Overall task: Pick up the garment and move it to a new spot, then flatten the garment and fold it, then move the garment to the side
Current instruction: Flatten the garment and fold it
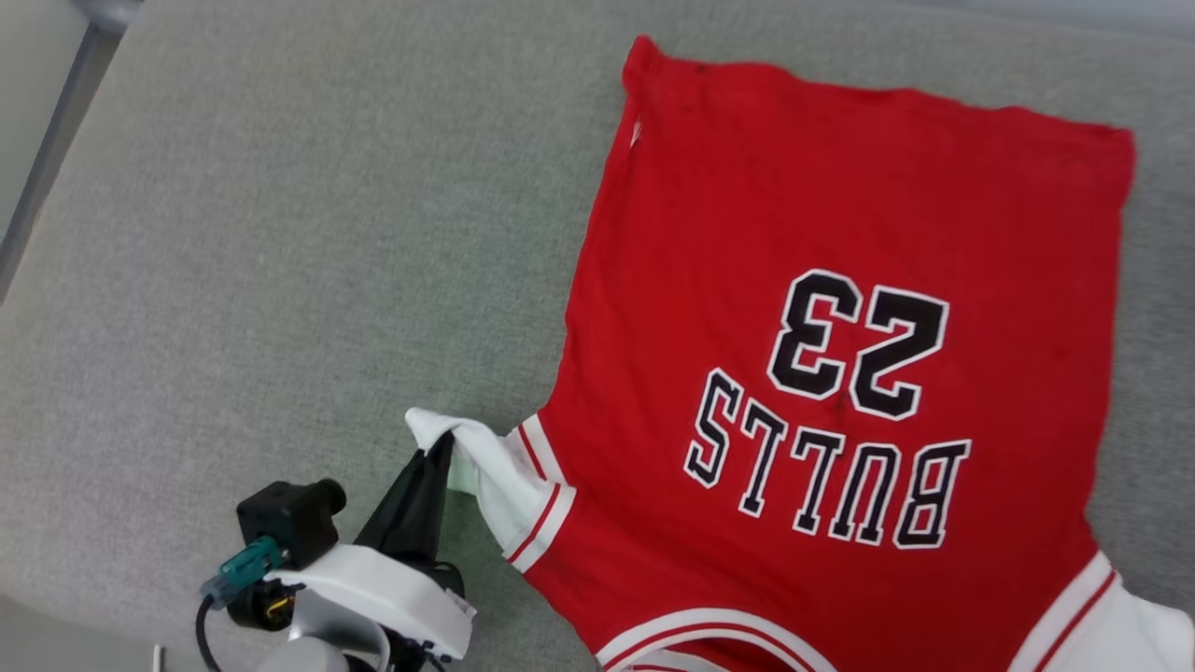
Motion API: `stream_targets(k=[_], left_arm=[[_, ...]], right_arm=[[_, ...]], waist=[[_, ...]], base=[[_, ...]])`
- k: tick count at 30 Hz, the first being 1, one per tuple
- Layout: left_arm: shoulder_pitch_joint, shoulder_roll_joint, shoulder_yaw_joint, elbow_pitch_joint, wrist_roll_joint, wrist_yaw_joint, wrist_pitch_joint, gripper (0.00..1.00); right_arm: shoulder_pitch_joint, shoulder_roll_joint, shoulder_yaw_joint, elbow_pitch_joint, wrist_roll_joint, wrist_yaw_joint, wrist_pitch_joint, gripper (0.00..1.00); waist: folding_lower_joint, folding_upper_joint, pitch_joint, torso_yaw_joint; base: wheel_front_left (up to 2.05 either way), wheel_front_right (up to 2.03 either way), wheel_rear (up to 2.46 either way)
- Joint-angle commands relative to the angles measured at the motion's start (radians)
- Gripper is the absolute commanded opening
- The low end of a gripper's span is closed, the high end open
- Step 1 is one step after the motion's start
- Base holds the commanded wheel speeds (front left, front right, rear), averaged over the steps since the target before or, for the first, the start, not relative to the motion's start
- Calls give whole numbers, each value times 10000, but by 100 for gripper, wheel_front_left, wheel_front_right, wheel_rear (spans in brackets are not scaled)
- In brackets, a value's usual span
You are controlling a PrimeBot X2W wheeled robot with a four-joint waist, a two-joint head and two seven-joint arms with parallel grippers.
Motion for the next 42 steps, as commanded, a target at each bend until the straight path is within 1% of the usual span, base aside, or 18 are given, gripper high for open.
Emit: stream_targets(k=[1,2,3,4,6,8,13,15,18,24,25,26,28,32,37,39,42], left_arm=[[-200,-56,-38,19,104,-51,-67,0],[-298,-123,-64,53,158,-85,-88,0],[-373,-194,-84,82,201,-113,-91,0],[-459,-266,-105,104,230,-173,-105,0],[-634,-372,-145,178,316,-269,-127,0],[-788,-519,-188,264,402,-338,-156,0],[-1105,-827,-244,513,549,-597,-178,0],[-1209,-934,-243,623,594,-669,-195,0],[-1280,-1073,-220,780,668,-780,-193,0],[-1379,-1230,-146,1026,816,-921,-186,0],[-1386,-1239,-142,1047,838,-944,-189,0],[-1391,-1255,-126,1071,869,-975,-191,0],[-1383,-1257,-85,1123,894,-1000,-195,0],[-1238,-1263,2,1151,962,-968,-206,0],[-963,-1111,121,1176,998,-857,-212,0],[-844,-1057,175,1152,983,-783,-212,0],[-619,-938,247,1103,919,-695,-209,0]], right_arm=[[-291,-185,166,119,52,-11,339,100],[-490,-258,296,279,162,-12,729,100],[-674,-153,269,526,349,-12,1051,100],[-837,-186,364,635,316,-9,1375,100],[-1131,-377,623,816,260,-11,1801,100],[-1340,-392,753,1013,284,-9,2098,100],[-1671,-576,1079,1592,110,-9,2471,100],[-1639,-545,1157,1814,147,-9,2528,100],[-1238,-505,1460,2133,263,-8,2707,100],[-706,-735,1875,2382,470,-8,2816,100],[-719,-792,1923,2367,485,-8,2785,32],[-763,-841,1958,2337,506,-8,2709,0],[-901,-896,1978,2289,503,-8,2502,0],[-1237,-758,1950,2286,618,-11,1971,0],[-1371,-595,1938,2345,760,-11,1113,0],[-1258,-588,1884,2364,871,-11,720,0],[-886,-759,2009,2219,1060,-11,131,0]], waist=[[-3,0,532,390],[-3,0,663,454],[-3,0,782,504],[-3,0,920,575],[-3,0,1173,704],[-3,0,1410,816],[-3,0,1908,1057],[-3,0,2055,1121],[-3,0,2204,1165],[-3,0,2227,1148],[-3,0,2208,1134],[-3,0,2171,1117],[-3,0,2077,1062],[-3,0,1769,888],[-3,0,1110,592],[-3,0,806,469],[-3,0,323,254]], base=[[0,0,0],[0,0,0],[0,0,0],[0,0,0],[0,0,0],[0,0,0],[0,0,0],[0,0,0],[0,0,0],[0,0,0],[0,0,0],[0,0,0],[0,0,0],[0,0,0],[0,0,0],[0,0,0],[0,0,0]])
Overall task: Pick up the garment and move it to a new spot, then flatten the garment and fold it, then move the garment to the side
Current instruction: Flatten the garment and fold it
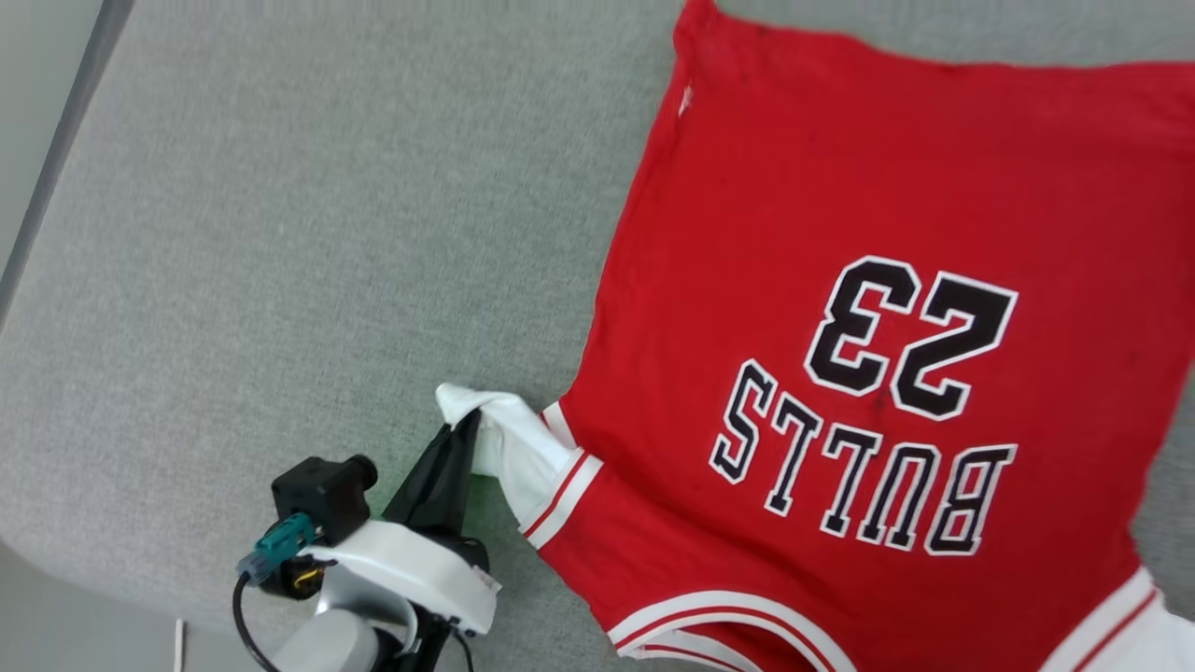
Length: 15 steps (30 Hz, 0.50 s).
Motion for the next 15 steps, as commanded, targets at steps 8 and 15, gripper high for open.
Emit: stream_targets(k=[8,15], left_arm=[[911,530,251,-252,-215,401,180,0],[1456,867,392,-461,-295,680,337,0]], right_arm=[[2016,-672,70,-830,833,-11,-1320,0],[3906,-944,-292,-1575,1206,-11,-2035,0]], waist=[[0,0,-1548,-994],[0,0,-2211,-1516]], base=[[0,0,0],[0,0,0]])
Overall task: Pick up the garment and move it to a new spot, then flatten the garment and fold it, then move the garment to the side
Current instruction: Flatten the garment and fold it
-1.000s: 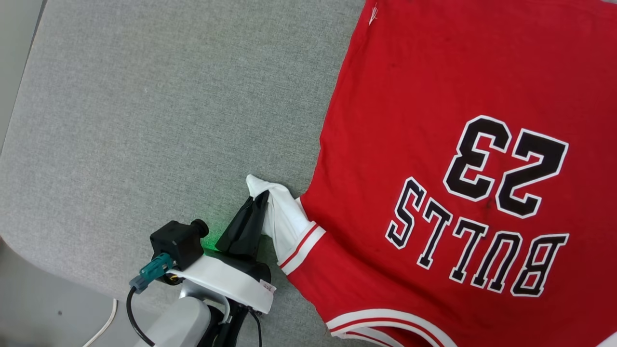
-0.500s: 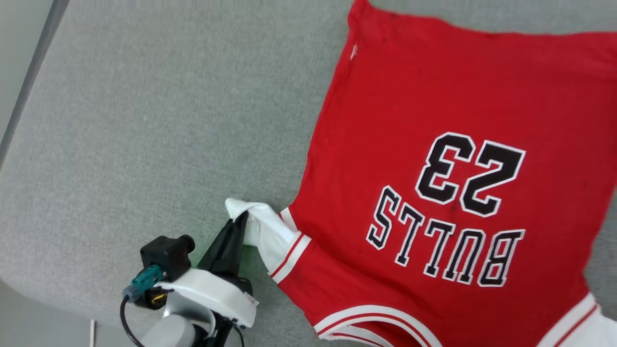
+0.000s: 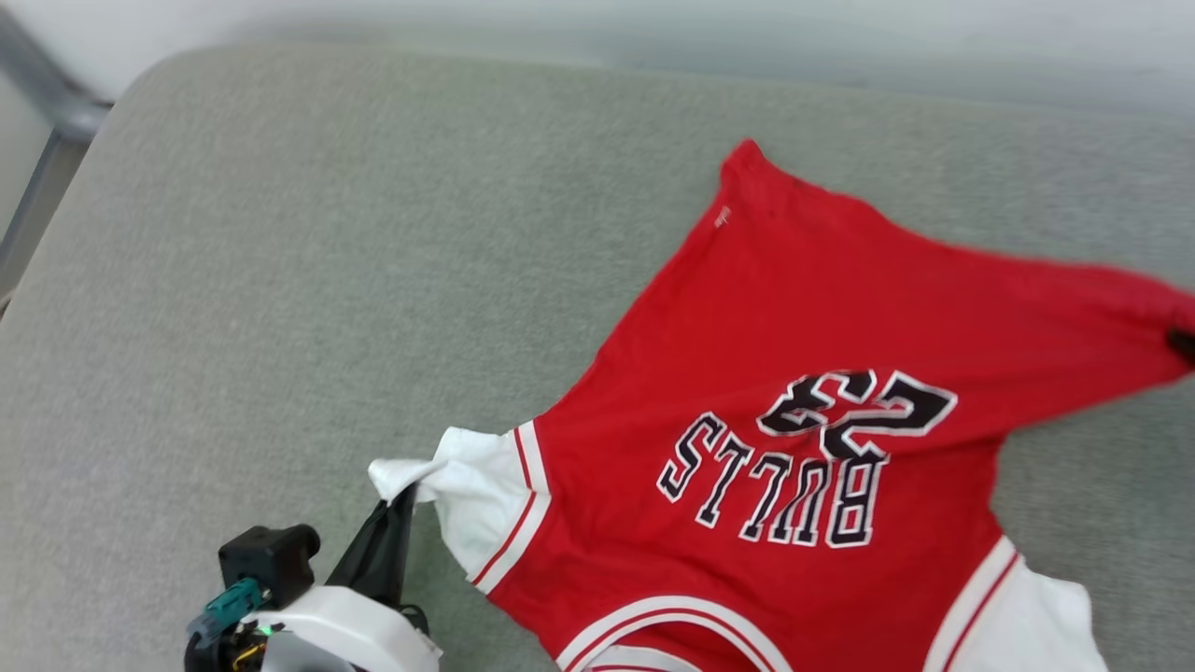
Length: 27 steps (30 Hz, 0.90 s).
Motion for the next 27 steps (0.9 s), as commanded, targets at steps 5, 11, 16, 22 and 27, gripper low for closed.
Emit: stream_targets(k=[5,11,16,22,27], left_arm=[[413,216,89,-158,-73,174,58,0],[647,329,147,-239,-121,281,92,0],[761,393,143,-183,-149,290,103,0],[761,477,151,-119,-173,252,108,0],[763,470,126,-80,-182,207,67,0]], right_arm=[[1722,44,-653,-544,74,-11,-247,0],[3836,528,-1579,-1091,-60,-11,-203,0],[5335,1226,-1969,-1119,-273,-11,-53,0],[6946,1847,-1970,-1065,-403,-11,203,0],[7606,2395,-1689,-520,-523,-11,-28,0]], waist=[[1,-1,-611,-605],[1,-1,-824,-907],[1,-1,-939,-1023],[1,-1,-1024,-1066],[1,-1,-1014,-1079]], base=[[0,0,0],[0,0,0],[0,0,0],[0,0,0],[0,0,0]])
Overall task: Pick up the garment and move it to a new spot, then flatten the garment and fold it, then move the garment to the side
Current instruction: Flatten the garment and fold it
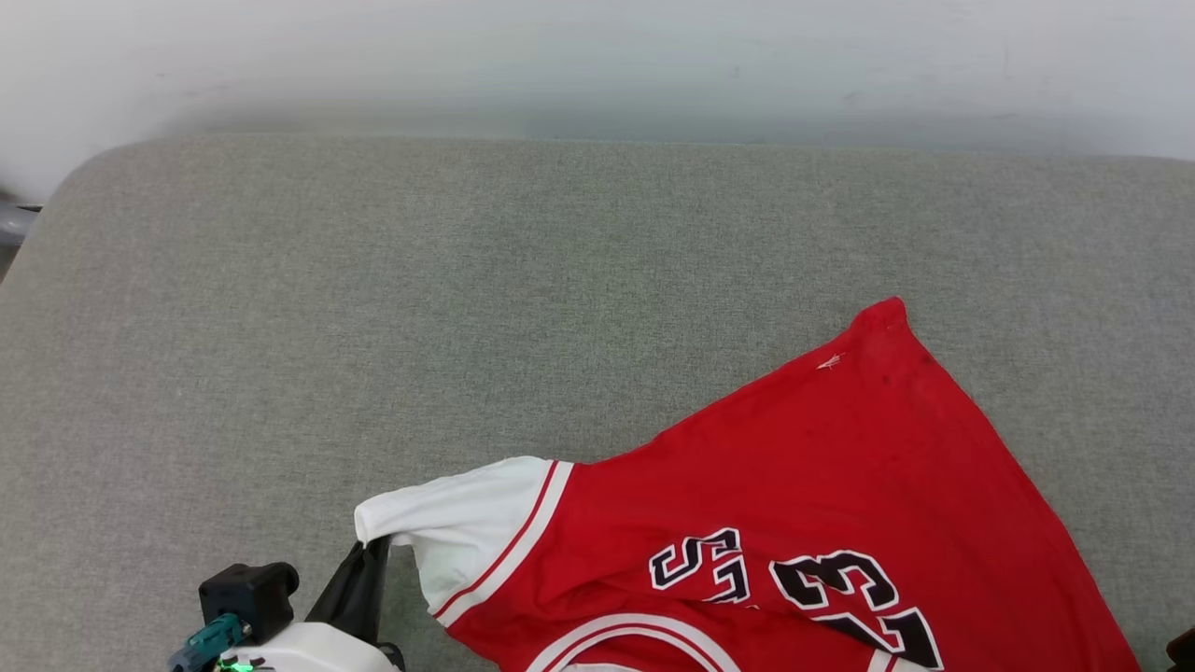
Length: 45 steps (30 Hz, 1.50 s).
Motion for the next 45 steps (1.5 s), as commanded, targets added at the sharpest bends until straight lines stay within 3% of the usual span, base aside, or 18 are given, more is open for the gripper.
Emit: stream_targets(k=[1,3,4,5,6,15,24,28,37,45], left_arm=[[28,31,-8,15,-8,-34,-18,0],[35,44,6,33,-30,-46,-31,0],[60,59,28,37,-38,-35,-43,0],[88,66,40,35,-44,-19,-53,0],[106,69,40,33,-41,-9,-64,0],[39,47,-35,-64,62,12,-99,0],[-394,-35,-205,-295,295,9,-62,0],[-689,-153,-304,-373,386,-53,-80,0],[-1405,-492,-571,-354,682,-230,-146,0],[-1939,-844,-737,-283,896,-404,-245,0]], right_arm=[[260,227,209,256,-71,-11,-10,0],[131,364,163,362,-122,-11,-357,0],[-16,400,121,358,-131,-13,-533,26],[-141,411,47,343,-164,-14,-712,85],[-291,396,-83,304,-235,-17,-923,100],[-1528,30,-1418,-1194,-375,-10,-2198,100],[-3652,-639,-1668,-2767,-609,-10,-1404,100],[-4940,-920,-946,-2744,-613,-10,-528,100],[-7549,-1485,1162,-1457,-450,-10,1984,100],[-9297,-1645,2912,-241,-610,-11,2825,100]], waist=[[1,0,6,-8],[1,0,-8,-36],[1,0,-23,-72],[1,0,-41,-101],[1,0,-61,-119],[1,0,-175,-44],[1,0,318,313],[1,0,687,542],[1,0,1594,1224],[1,0,2366,1657]], base=[[0,0,0],[0,0,0],[0,0,0],[0,0,0],[0,0,0],[0,0,0],[0,0,0],[0,0,0],[0,0,0],[0,0,0]])
